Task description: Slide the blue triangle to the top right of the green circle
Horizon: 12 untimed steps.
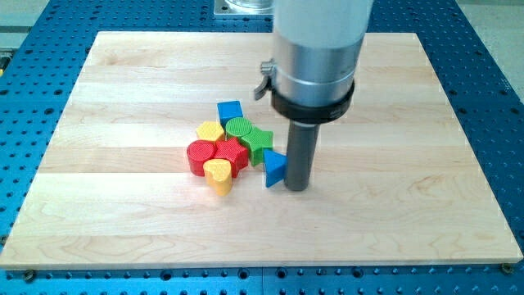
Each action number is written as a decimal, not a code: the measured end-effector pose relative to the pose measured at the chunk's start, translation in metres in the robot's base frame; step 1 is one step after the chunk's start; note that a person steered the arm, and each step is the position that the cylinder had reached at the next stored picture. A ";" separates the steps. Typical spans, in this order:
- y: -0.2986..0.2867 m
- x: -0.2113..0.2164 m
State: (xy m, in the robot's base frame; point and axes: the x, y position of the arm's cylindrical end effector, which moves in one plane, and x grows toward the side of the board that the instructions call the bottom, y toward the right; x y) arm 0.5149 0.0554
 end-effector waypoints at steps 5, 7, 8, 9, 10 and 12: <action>-0.074 0.001; -0.021 0.007; -0.003 0.007; 0.018 -0.009; 0.026 -0.039; 0.049 -0.076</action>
State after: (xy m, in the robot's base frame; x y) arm 0.4385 0.1046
